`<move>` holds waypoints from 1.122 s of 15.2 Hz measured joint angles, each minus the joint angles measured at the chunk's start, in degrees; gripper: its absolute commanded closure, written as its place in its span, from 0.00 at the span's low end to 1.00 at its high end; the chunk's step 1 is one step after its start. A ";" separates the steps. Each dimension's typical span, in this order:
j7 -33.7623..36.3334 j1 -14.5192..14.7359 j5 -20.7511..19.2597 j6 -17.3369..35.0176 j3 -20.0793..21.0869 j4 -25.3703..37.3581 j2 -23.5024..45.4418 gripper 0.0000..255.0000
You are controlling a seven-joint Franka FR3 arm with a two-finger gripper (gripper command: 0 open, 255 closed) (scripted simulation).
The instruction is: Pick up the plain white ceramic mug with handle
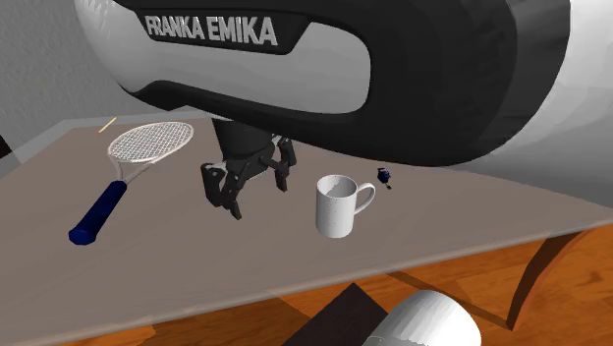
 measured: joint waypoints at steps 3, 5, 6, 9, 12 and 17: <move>0.09 -1.13 -0.43 -1.03 -1.31 0.48 0.59 0.00; -0.22 -2.92 -1.39 -2.85 -3.62 1.07 1.03 0.00; -0.38 -3.89 -1.92 -3.79 -4.86 1.53 1.44 0.00; -0.59 -6.76 -3.46 -6.73 -8.33 2.28 2.04 0.00; -0.53 -8.20 -4.25 -7.60 -10.05 2.24 2.59 0.00; -0.55 -8.56 -4.74 -4.53 -10.74 -1.55 2.07 0.00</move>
